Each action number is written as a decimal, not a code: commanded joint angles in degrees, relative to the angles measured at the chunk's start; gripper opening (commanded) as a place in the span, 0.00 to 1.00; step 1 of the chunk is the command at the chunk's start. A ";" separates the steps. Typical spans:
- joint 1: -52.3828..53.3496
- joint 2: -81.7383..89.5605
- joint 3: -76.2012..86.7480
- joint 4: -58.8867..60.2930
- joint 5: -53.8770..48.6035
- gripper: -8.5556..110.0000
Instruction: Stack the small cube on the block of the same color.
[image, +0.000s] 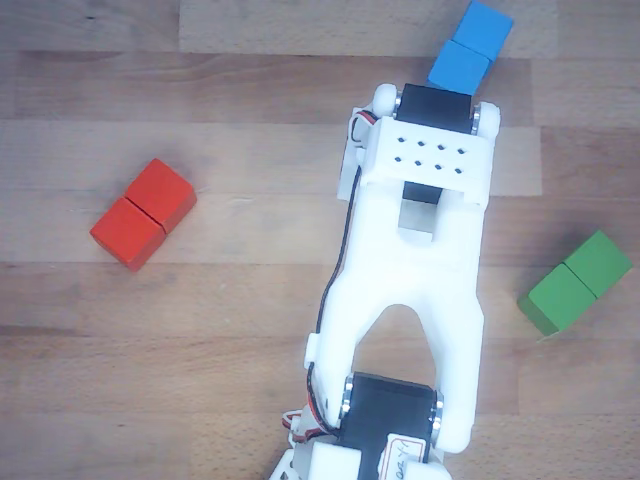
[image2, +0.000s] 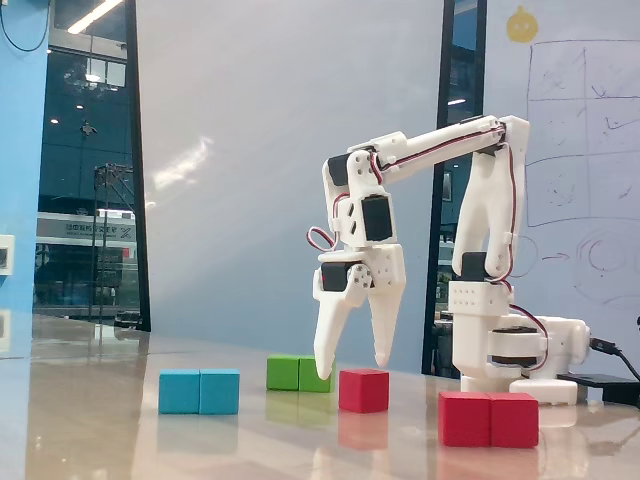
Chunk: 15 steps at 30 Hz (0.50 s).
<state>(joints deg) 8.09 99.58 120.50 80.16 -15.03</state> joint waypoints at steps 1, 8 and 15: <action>0.35 3.78 -0.09 0.79 -0.18 0.35; 0.35 1.58 3.43 -5.27 -0.18 0.35; 0.26 1.32 5.10 -7.82 -0.18 0.35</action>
<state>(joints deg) 8.09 99.58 125.86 73.30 -15.03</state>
